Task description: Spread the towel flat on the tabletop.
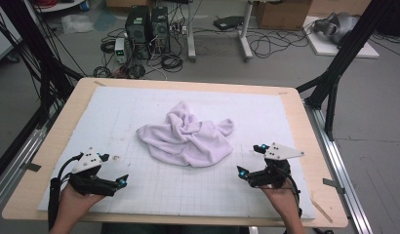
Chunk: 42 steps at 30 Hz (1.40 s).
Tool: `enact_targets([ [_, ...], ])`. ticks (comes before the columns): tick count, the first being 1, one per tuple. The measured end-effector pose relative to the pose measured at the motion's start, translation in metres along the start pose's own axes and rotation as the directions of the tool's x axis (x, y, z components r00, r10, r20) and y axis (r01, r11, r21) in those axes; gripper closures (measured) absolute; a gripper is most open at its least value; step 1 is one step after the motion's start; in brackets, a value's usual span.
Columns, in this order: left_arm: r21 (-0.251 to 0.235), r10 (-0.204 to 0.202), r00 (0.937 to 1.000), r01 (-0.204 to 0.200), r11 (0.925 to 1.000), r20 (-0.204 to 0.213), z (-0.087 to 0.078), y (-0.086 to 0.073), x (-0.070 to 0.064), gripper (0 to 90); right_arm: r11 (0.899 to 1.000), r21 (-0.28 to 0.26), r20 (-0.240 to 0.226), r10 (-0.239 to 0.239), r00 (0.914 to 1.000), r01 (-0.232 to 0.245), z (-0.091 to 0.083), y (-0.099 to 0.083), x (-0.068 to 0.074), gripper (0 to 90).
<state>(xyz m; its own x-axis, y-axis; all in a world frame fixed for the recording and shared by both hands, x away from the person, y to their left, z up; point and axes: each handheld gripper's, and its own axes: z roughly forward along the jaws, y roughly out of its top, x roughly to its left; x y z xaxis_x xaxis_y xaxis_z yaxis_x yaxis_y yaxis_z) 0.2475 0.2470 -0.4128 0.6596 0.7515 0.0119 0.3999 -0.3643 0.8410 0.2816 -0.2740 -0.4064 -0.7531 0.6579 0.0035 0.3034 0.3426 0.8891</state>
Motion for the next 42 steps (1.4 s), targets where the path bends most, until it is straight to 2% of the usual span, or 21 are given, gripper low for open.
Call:
enact_targets([
  [6,0.002,-0.006,1.0000,0.006,1.0000,-0.004,0.001,-0.001,0.002,2.3,1.000,0.000,-0.005,0.003,1.0000,-0.003,0.012,0.021,-0.006,4.6],
  [7,0.002,-0.004,1.0000,0.004,1.0000,-0.002,0.001,-0.001,0.002,2.3,1.000,0.009,-0.014,-0.006,0.9999,0.006,0.017,0.031,-0.007,4.9],
  [9,0.004,0.001,1.0000,-0.001,1.0000,-0.001,0.002,0.000,0.002,2.3,1.000,0.013,-0.020,-0.010,0.9998,0.010,0.020,0.036,-0.008,5.0],
  [10,0.003,-0.001,1.0000,0.001,1.0000,0.002,0.002,0.000,0.001,2.3,0.999,0.028,-0.035,-0.015,0.9993,0.016,0.026,0.047,-0.009,5.0],
  [11,0.004,0.002,1.0000,-0.002,1.0000,0.003,0.002,0.000,0.001,2.3,0.999,0.028,-0.035,-0.015,0.9993,0.016,0.026,0.047,-0.009,5.0],
  [13,0.005,0.004,1.0000,-0.004,1.0000,0.003,0.003,0.000,0.000,2.3,0.999,0.039,-0.053,-0.024,0.9983,0.026,0.034,0.061,-0.011,5.0],
  [18,0.001,-0.001,0.9999,0.001,1.0000,0.010,0.004,0.001,0.001,2.3,1.000,0.020,-0.083,-0.013,0.9964,0.015,0.044,0.080,-0.012,5.8],
  [24,0.006,0.001,0.9999,-0.001,1.0000,0.010,0.004,0.001,0.001,2.3,0.998,0.051,-0.130,-0.034,0.9910,0.041,0.071,0.101,-0.007,7.4],
  [25,0.005,-0.001,1.0000,0.001,1.0000,0.009,0.004,0.000,0.001,2.3,0.997,0.063,-0.147,-0.029,0.9886,0.039,0.081,0.103,-0.005,8.5],
  [26,0.004,-0.002,1.0000,0.002,1.0000,0.009,0.004,0.000,0.001,2.3,0.997,0.063,-0.147,-0.029,0.9886,0.039,0.081,0.103,-0.005,8.5],
  [27,0.004,-0.003,1.0000,0.003,1.0000,0.009,0.004,0.001,0.001,2.3,0.996,0.079,-0.184,-0.036,0.9822,0.051,0.091,0.104,-0.003,16.6],
  [28,0.005,-0.002,1.0000,0.002,1.0000,0.008,0.004,0.001,0.001,2.3,0.996,0.079,-0.184,-0.036,0.9822,0.051,0.091,0.104,-0.003,16.6],
  [29,0.005,-0.002,1.0000,0.002,1.0000,0.008,0.004,0.001,0.002,2.3,0.994,0.090,-0.194,-0.042,0.9800,0.061,0.103,0.105,0.000,16.6],
  [31,0.005,-0.003,0.9999,0.003,1.0000,0.010,0.004,0.000,0.002,2.3,0.993,0.099,-0.197,-0.045,0.9794,0.065,0.108,0.104,0.001,16.6],
  [33,0.005,-0.005,0.9999,0.005,1.0000,0.010,0.004,0.000,0.002,2.3,0.988,0.143,-0.209,-0.031,0.9775,0.062,0.129,0.101,0.003,17.4],
  [34,0.006,-0.002,1.0000,0.002,1.0000,0.009,0.004,0.000,0.002,2.3,0.986,0.154,-0.212,-0.031,0.9768,0.065,0.134,0.099,0.003,18.9],
  [36,0.007,-0.003,1.0000,0.003,1.0000,0.009,0.004,0.000,0.003,2.3,0.983,0.168,-0.214,-0.034,0.9762,0.071,0.140,0.098,0.005,20.4],
  [37,0.013,0.003,0.9999,-0.003,0.9999,0.011,0.004,0.000,0.004,2.3,0.978,0.196,-0.213,-0.032,0.9765,0.075,0.152,0.094,0.007,22.8],
  [38,0.009,-0.003,0.9999,0.003,1.0000,0.010,0.004,0.000,0.003,2.3,0.978,0.196,-0.213,-0.032,0.9765,0.075,0.152,0.094,0.007,22.8],
  [40,0.008,-0.008,0.9999,0.008,0.9999,0.008,0.005,0.000,0.003,2.3,0.970,0.223,-0.209,-0.045,0.9770,0.092,0.162,0.091,0.010,25.9],
  [42,0.011,-0.005,0.9999,0.005,0.9999,0.012,0.006,0.000,0.004,2.3,0.964,0.248,-0.202,-0.042,0.9785,0.093,0.173,0.086,0.013,32.5],
])
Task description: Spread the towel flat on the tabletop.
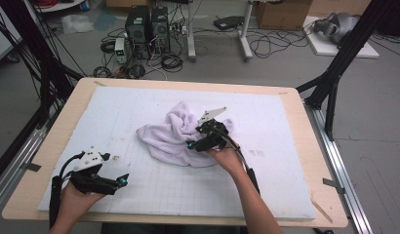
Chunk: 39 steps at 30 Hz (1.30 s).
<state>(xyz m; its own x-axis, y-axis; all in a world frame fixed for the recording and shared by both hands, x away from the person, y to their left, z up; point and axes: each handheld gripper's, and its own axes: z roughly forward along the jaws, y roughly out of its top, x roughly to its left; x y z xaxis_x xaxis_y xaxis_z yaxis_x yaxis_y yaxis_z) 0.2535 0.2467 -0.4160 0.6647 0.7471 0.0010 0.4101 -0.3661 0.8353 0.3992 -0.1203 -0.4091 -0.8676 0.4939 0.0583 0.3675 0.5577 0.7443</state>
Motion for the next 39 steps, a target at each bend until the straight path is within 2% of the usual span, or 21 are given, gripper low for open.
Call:
enact_targets([
  [1,0.001,0.000,1.0000,0.000,1.0000,0.000,0.000,0.000,0.000,2.3,0.999,0.038,0.012,-0.014,0.9998,0.014,0.010,-0.003,0.002,41.7],
  [2,0.001,0.000,1.0000,0.000,1.0000,0.001,0.001,0.000,0.000,2.3,0.999,0.038,0.012,-0.014,0.9998,0.014,0.010,-0.003,0.002,41.7],
  [3,0.000,0.000,1.0000,0.000,1.0000,-0.001,0.001,0.000,0.000,2.3,0.998,0.058,0.014,-0.034,0.9993,0.033,0.014,-0.004,0.003,46.9],
  [6,0.007,0.010,0.9999,-0.010,0.9999,0.001,0.000,0.000,0.001,2.3,0.997,0.057,0.004,-0.051,0.9987,0.051,0.016,-0.004,0.004,63.8],
  [8,0.002,0.002,1.0000,-0.002,1.0000,0.000,0.000,0.000,0.000,2.3,0.998,0.047,-0.056,-0.035,0.9978,0.038,0.008,-0.004,0.004,69.5],
  [11,0.001,0.002,1.0000,-0.002,1.0000,-0.001,-0.001,0.000,0.001,2.3,0.998,0.038,-0.073,-0.056,0.9958,0.059,0.001,-0.003,0.006,70.4],
  [15,-0.004,0.002,1.0000,-0.002,1.0000,-0.002,-0.001,0.000,0.000,2.3,0.992,0.018,-0.103,-0.121,0.9873,0.123,-0.020,-0.002,0.017,70.4],
  [21,-0.004,0.005,1.0000,-0.005,1.0000,0.006,0.000,0.002,-0.002,2.3,0.986,-0.027,-0.156,-0.166,0.9737,0.164,-0.053,-0.001,0.034,70.5],
  [23,-0.003,0.006,1.0000,-0.006,1.0000,0.007,0.000,0.002,-0.002,2.3,0.981,-0.021,-0.181,-0.194,0.9641,0.194,-0.067,-0.002,0.046,70.4],
  [24,-0.004,0.006,1.0000,-0.006,1.0000,0.007,0.001,0.002,-0.002,2.3,0.981,-0.021,-0.181,-0.194,0.9641,0.194,-0.067,-0.002,0.046,70.4],
  [25,-0.005,0.006,1.0000,-0.006,1.0000,0.008,0.001,0.002,-0.003,2.3,0.976,-0.035,-0.203,-0.218,0.9545,0.216,-0.075,-0.003,0.055,70.5],
  [26,-0.001,0.010,0.9999,-0.010,0.9999,0.009,0.000,0.002,-0.003,2.3,0.976,-0.035,-0.203,-0.218,0.9545,0.216,-0.075,-0.003,0.055,70.5],
  [27,-0.005,0.009,0.9999,-0.009,1.0000,0.009,0.000,0.002,-0.004,2.3,0.974,-0.041,-0.234,-0.226,0.9455,0.223,-0.082,-0.007,0.066,70.5],
  [28,-0.006,0.009,0.9999,-0.009,0.9999,0.010,0.000,0.002,-0.004,2.3,0.972,-0.048,-0.247,-0.233,0.9405,0.229,-0.084,-0.010,0.070,70.4],
  [30,0.000,0.018,0.9997,-0.018,0.9998,0.015,0.000,0.002,-0.005,2.3,0.972,-0.046,-0.255,-0.236,0.9377,0.232,-0.085,-0.013,0.075,70.4],
  [31,0.000,0.020,0.9997,-0.020,0.9998,0.015,0.001,0.002,-0.005,2.3,0.973,-0.027,-0.274,-0.229,0.9341,0.231,-0.080,-0.024,0.081,69.7],
  [32,0.002,0.021,0.9997,-0.021,0.9998,0.016,0.002,0.002,-0.006,2.3,0.973,-0.027,-0.274,-0.229,0.9341,0.231,-0.080,-0.024,0.081,69.7],
  [34,0.002,0.026,0.9994,-0.026,0.9997,0.022,0.003,0.003,-0.007,2.3,0.975,0.010,-0.282,-0.208,0.9365,0.220,-0.068,-0.039,0.083,66.8],
  [36,-0.001,0.023,0.9993,-0.023,0.9997,0.028,0.003,0.004,-0.008,2.3,0.984,0.045,-0.294,-0.151,0.9436,0.172,-0.054,-0.056,0.082,55.7],
  [37,0.000,0.026,0.9992,-0.026,0.9997,0.029,0.003,0.005,-0.008,2.3,0.984,0.045,-0.294,-0.151,0.9436,0.172,-0.054,-0.056,0.082,55.7],
  [39,-0.002,0.026,0.9990,-0.025,0.9997,0.037,0.004,0.006,-0.010,2.3,0.991,0.013,-0.282,-0.125,0.9511,0.134,-0.061,-0.057,0.081,43.2],
])
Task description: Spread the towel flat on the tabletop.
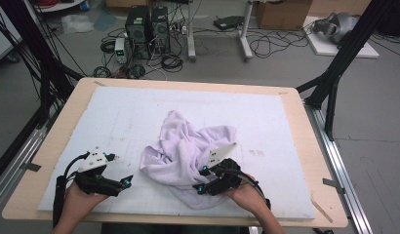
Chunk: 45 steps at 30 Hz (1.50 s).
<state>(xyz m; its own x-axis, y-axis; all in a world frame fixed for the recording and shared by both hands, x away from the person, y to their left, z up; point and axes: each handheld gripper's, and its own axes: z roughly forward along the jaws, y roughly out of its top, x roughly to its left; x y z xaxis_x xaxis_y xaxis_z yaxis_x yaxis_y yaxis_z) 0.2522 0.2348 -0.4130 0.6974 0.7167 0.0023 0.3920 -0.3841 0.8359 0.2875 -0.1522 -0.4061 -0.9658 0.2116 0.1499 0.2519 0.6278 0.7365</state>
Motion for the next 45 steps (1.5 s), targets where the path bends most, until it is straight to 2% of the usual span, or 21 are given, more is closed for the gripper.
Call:
enact_targets([
  [4,-0.009,0.018,0.9998,-0.018,0.9998,0.011,0.003,0.007,-0.003,2.6,0.993,-0.117,0.029,0.017,0.9994,-0.013,-0.024,0.002,0.000,38.0],
  [7,-0.014,0.032,0.9989,-0.031,0.9994,0.035,0.008,0.015,-0.008,3.5,0.990,-0.137,0.102,0.028,0.9944,-0.014,-0.038,0.002,-0.007,37.6],
  [10,-0.016,0.056,0.9968,-0.055,0.9984,0.058,0.015,0.026,-0.012,3.5,0.992,-0.129,0.169,0.034,0.9851,-0.012,-0.038,0.005,-0.017,36.9],
  [11,-0.016,0.061,0.9962,-0.060,0.9981,0.063,0.017,0.029,-0.014,5.4,0.988,-0.153,0.211,0.058,0.9758,-0.025,-0.036,0.007,-0.025,32.6],
  [13,-0.015,0.087,0.9912,-0.086,0.9962,0.100,0.022,0.038,-0.018,8.1,0.984,-0.174,0.209,0.084,0.9742,-0.048,-0.033,0.008,-0.031,32.9],
  [14,-0.016,0.099,0.9886,-0.098,0.9950,0.113,0.026,0.043,-0.020,10.2,0.985,-0.165,0.230,0.092,0.9687,-0.054,-0.027,0.010,-0.040,33.9],
  [17,-0.019,0.133,0.9796,-0.132,0.9911,0.150,0.036,0.059,-0.026,13.3,0.987,-0.143,0.209,0.097,0.9730,-0.068,-0.017,0.009,-0.049,40.1],
  [18,-0.018,0.145,0.9767,-0.144,0.9894,0.158,0.039,0.064,-0.027,14.4,0.990,-0.119,0.194,0.101,0.9757,-0.078,-0.014,0.009,-0.050,44.4],
  [19,-0.013,0.153,0.9734,-0.153,0.9882,0.170,0.044,0.071,-0.029,14.9,0.995,-0.048,0.163,0.098,0.9817,-0.091,-0.005,0.005,-0.053,53.5],
  [20,-0.012,0.158,0.9712,-0.158,0.9873,0.179,0.046,0.074,-0.030,14.9,0.995,-0.048,0.163,0.098,0.9817,-0.091,-0.005,0.005,-0.053,53.5],
  [22,-0.012,0.166,0.9625,-0.167,0.9858,0.214,0.053,0.084,-0.033,19.5,0.996,-0.042,0.129,0.088,0.9877,-0.083,-0.003,-0.002,-0.052,67.7],
  [25,-0.007,0.181,0.9508,-0.185,0.9827,0.252,0.063,0.095,-0.036,24.1,0.997,-0.027,0.132,0.077,0.9883,-0.074,-0.008,-0.012,-0.047,81.4],
  [30,-0.004,0.206,0.9340,-0.214,0.9768,0.292,0.079,0.108,-0.043,27.6,0.997,-0.034,0.144,0.077,0.9866,-0.073,-0.024,-0.032,-0.034,85.1],
  [33,0.007,0.213,0.9279,-0.226,0.9740,0.306,0.090,0.114,-0.047,27.8,0.996,-0.041,0.164,0.085,0.9828,-0.079,-0.035,-0.047,-0.025,85.1],
  [39,0.058,0.189,0.9140,-0.224,0.9728,0.359,0.121,0.119,-0.054,31.1,0.990,-0.079,0.170,0.131,0.9768,-0.119,-0.044,-0.058,-0.028,84.9],
  [40,0.069,0.186,0.9103,-0.227,0.9715,0.370,0.125,0.118,-0.055,33.5,0.991,-0.075,0.172,0.126,0.9771,-0.114,-0.043,-0.057,-0.028,84.5],
  [41,0.083,0.185,0.8991,-0.236,0.9683,0.397,0.131,0.116,-0.055,39.0,0.991,-0.073,0.173,0.123,0.9773,-0.111,-0.042,-0.057,-0.028,84.1],
  [42,0.099,0.187,0.8786,-0.254,0.9620,0.439,0.136,0.114,-0.055,51.7,0.992,-0.065,0.177,0.119,0.9770,-0.109,-0.041,-0.057,-0.028,83.6],
  [43,0.120,0.198,0.8627,-0.284,0.9514,0.465,0.142,0.111,-0.057,73.0,0.991,-0.072,0.175,0.120,0.9772,-0.109,-0.040,-0.057,-0.029,81.4],
  [44,0.168,0.222,0.8466,-0.338,0.9260,0.484,0.149,0.106,-0.060,81.7,0.991,-0.076,0.176,0.121,0.9770,-0.109,-0.040,-0.057,-0.029,80.6],
  [45,0.168,0.222,0.8466,-0.338,0.9260,0.484,0.149,0.106,-0.060,84.7,0.991,-0.076,0.176,0.121,0.9770,-0.109,-0.040,-0.057,-0.029,80.6],
])
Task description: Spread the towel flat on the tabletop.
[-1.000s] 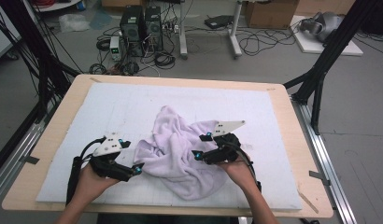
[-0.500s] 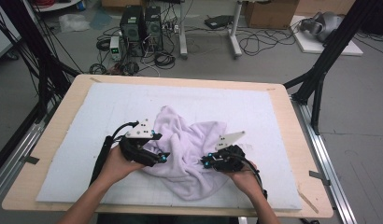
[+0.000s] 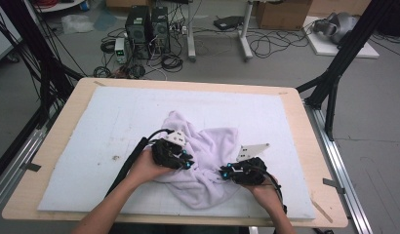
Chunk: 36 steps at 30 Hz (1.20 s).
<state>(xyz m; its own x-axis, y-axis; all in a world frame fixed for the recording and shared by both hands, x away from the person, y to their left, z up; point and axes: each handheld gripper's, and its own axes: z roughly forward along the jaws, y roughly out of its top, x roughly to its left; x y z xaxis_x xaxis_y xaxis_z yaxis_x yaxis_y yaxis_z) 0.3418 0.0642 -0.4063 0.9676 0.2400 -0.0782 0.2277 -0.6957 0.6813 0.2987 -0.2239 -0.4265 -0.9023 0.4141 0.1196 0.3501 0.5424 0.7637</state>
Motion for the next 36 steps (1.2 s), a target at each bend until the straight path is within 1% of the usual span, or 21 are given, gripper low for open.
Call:
enact_targets([
  [1,0.018,-0.005,1.0000,0.005,0.9998,0.004,0.002,-0.001,0.000,84.7,1.000,0.001,-0.002,0.007,1.0000,-0.007,0.000,0.000,0.000,80.5],
  [2,0.019,-0.005,1.0000,0.005,0.9998,0.000,0.002,-0.002,0.000,85.8,1.000,-0.002,-0.003,0.009,1.0000,-0.009,0.000,-0.001,0.000,80.7],
  [3,0.025,-0.005,0.9999,0.006,0.9997,-0.013,-0.002,-0.004,-0.001,86.3,1.000,0.000,-0.004,0.012,0.9999,-0.012,0.000,-0.001,0.000,81.0],
  [6,0.017,-0.017,0.9992,0.017,0.9997,-0.036,-0.014,-0.012,-0.004,87.0,1.000,0.005,-0.007,-0.002,1.0000,0.002,0.001,-0.001,0.001,81.7],
  [8,0.006,-0.025,0.9972,0.025,0.9997,-0.071,-0.026,-0.022,-0.009,87.2,1.000,0.004,-0.003,-0.019,0.9998,0.019,0.002,0.001,0.003,82.8],
  [10,-0.014,-0.047,0.9951,0.046,0.9989,-0.087,-0.036,-0.031,-0.013,87.2,1.000,0.005,-0.004,-0.016,0.9999,0.016,0.002,0.001,0.003,83.1],
  [11,-0.032,-0.053,0.9929,0.050,0.9982,-0.106,-0.043,-0.038,-0.016,87.2,1.000,0.007,-0.005,-0.020,0.9998,0.020,0.003,0.001,0.003,83.3],
  [12,-0.036,-0.054,0.9920,0.050,0.9981,-0.114,-0.047,-0.042,-0.018,87.2,1.000,0.006,-0.004,-0.016,0.9999,0.016,0.003,0.002,0.003,83.7],
  [13,-0.042,-0.059,0.9893,0.054,0.9976,-0.133,-0.055,-0.049,-0.022,87.3,1.000,0.004,-0.002,-0.021,0.9998,0.021,0.003,0.002,0.004,83.9],
  [15,-0.059,-0.071,0.9866,0.063,0.9963,-0.146,-0.065,-0.060,-0.027,87.4,1.000,0.001,-0.005,-0.023,0.9997,0.023,0.003,0.004,0.006,84.0],
  [17,-0.068,-0.077,0.9820,0.066,0.9955,-0.173,-0.076,-0.072,-0.034,87.5,0.999,-0.008,0.002,-0.039,0.9992,0.039,0.003,0.005,0.008,84.0],
  [22,-0.110,-0.112,0.9765,0.093,0.9896,-0.184,-0.097,-0.099,-0.055,87.6,0.999,0.003,-0.018,-0.053,0.9984,0.053,0.010,0.009,0.014,84.7],
  [25,-0.146,-0.144,0.9786,0.122,0.9816,-0.147,-0.103,-0.113,-0.070,87.6,0.998,0.016,-0.034,-0.060,0.9976,0.061,0.013,0.009,0.018,84.8],
  [26,-0.149,-0.147,0.9790,0.125,0.9808,-0.141,-0.103,-0.116,-0.074,87.6,0.998,0.019,-0.037,-0.059,0.9976,0.060,0.014,0.008,0.020,84.8],
  [28,-0.139,-0.140,0.9812,0.121,0.9828,-0.133,-0.102,-0.122,-0.082,87.5,0.998,0.026,-0.047,-0.056,0.9974,0.057,0.015,0.007,0.023,84.8],
  [30,-0.139,-0.142,0.9818,0.125,0.9824,-0.126,-0.100,-0.124,-0.084,86.7,0.998,0.022,-0.056,-0.053,0.9971,0.054,0.016,0.006,0.024,84.6],
  [31,-0.140,-0.138,0.9827,0.120,0.9828,-0.124,-0.100,-0.124,-0.083,84.5,0.998,0.020,-0.056,-0.055,0.9969,0.056,0.015,0.006,0.024,84.2],
  [32,-0.147,-0.139,0.9832,0.121,0.9817,-0.119,-0.101,-0.123,-0.083,79.4,0.998,0.020,-0.055,-0.053,0.9971,0.054,0.014,0.006,0.024,82.8],
  [34,-0.155,-0.138,0.9798,0.115,0.9811,-0.145,-0.104,-0.118,-0.080,64.7,0.998,0.010,-0.045,-0.065,0.9969,0.065,0.009,0.009,0.024,76.4],
  [35,-0.165,-0.135,0.9797,0.110,0.9801,-0.148,-0.107,-0.115,-0.077,59.2,0.998,-0.002,-0.044,-0.063,0.9970,0.063,0.005,0.011,0.023,72.4],
  [36,-0.181,-0.139,0.9780,0.110,0.9774,-0.156,-0.109,-0.111,-0.074,56.4,0.998,-0.011,-0.043,-0.056,0.9975,0.055,0.003,0.012,0.021,69.5],
])
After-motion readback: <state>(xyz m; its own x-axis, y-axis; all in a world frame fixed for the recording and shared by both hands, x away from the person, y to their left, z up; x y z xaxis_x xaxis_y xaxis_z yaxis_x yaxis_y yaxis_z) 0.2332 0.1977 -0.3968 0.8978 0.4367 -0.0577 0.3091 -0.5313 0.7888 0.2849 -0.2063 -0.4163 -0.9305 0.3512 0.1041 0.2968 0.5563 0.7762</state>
